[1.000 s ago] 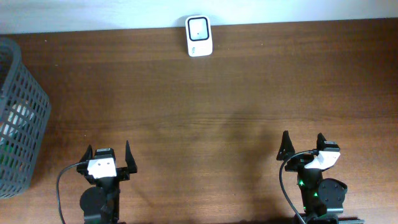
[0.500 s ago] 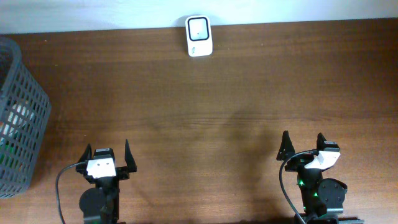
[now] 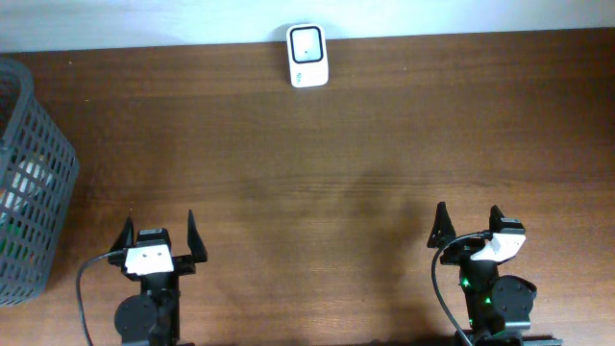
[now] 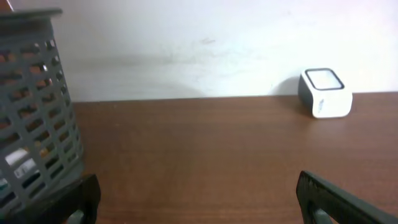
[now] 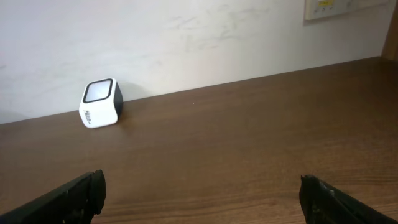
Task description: Scan the item barcode
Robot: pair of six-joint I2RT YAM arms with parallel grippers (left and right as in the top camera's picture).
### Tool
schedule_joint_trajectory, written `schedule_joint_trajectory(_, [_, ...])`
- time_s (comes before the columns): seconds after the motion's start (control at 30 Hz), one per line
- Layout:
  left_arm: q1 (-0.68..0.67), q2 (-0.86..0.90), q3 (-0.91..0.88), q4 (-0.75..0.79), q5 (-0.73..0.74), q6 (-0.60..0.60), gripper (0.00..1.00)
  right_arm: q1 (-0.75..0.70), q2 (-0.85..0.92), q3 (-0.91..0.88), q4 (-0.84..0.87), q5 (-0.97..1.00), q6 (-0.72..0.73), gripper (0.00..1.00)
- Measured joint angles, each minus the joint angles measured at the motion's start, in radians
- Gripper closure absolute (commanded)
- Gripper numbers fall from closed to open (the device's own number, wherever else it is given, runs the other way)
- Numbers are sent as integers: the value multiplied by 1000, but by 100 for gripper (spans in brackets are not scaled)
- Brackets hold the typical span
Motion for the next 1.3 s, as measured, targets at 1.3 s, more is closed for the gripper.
schedule_joint_trajectory(1.3, [0,1429,1752,-1202,100,3,1,-1,0,0,0,0,1,2])
